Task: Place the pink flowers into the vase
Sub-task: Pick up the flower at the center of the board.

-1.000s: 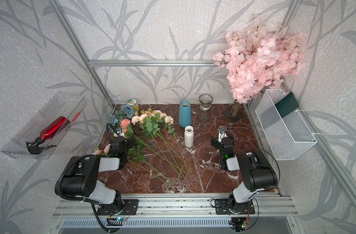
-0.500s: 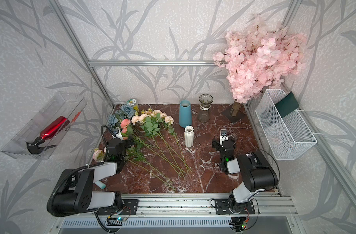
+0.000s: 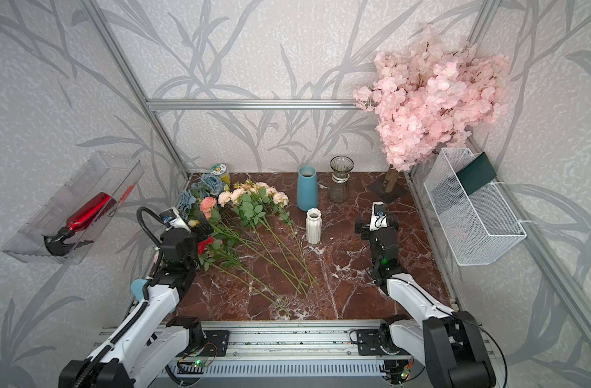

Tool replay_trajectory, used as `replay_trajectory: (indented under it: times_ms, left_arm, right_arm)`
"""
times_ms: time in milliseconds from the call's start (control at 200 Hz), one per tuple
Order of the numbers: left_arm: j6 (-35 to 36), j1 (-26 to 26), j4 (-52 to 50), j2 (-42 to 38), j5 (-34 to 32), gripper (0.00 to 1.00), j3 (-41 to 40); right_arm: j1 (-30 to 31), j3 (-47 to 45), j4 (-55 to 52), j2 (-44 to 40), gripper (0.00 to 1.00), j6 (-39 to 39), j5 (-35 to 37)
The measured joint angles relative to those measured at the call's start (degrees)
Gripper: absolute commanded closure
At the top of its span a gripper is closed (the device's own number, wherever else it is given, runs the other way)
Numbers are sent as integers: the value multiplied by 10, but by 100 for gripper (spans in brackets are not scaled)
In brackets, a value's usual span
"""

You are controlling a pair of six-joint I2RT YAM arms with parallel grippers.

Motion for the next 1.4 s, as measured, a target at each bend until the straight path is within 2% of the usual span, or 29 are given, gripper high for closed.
replay_trajectory:
  times_ms: [120, 235, 355, 465, 550, 745, 910, 1005, 1205, 1295, 1400]
  left_arm:
    - [-68, -6, -72, -7, -3, 1, 55]
    - [-106, -7, -89, 5, 43, 1, 61]
    - [-160, -7, -131, 34, 96, 1, 67]
    - [-220, -5, -201, 55, 117, 1, 101]
    - [-257, 2, -217, 54, 136, 1, 117]
    - [-304, 7, -191, 18, 177, 1, 87]
    - [-274, 3, -250, 12, 200, 1, 125]
    - [-239, -25, -327, 26, 167, 1, 198]
    - [-175, -144, -461, 59, 42, 1, 337]
    - [-160, -163, -531, 81, -1, 1, 379]
    - [-146, -170, -600, 125, -49, 1, 428]
  right_arm:
    - [5, 23, -62, -38, 1, 37, -10]
    - [7, 47, -171, -39, 1, 116, -15]
    - [7, 76, -262, -38, 1, 180, -75]
    - [4, 107, -329, -39, 1, 231, -125]
    - [-8, 122, -379, -47, 1, 281, -150]
    - [-41, 113, -428, -83, 1, 375, -184]
    - [-36, 127, -476, -102, 1, 367, -228]
    - [7, 174, -534, -94, 1, 333, -214]
    - [205, 332, -646, -48, 1, 244, -96]
    - [263, 397, -701, 2, 1, 225, -33]
    - [294, 443, -757, 60, 1, 213, 26]
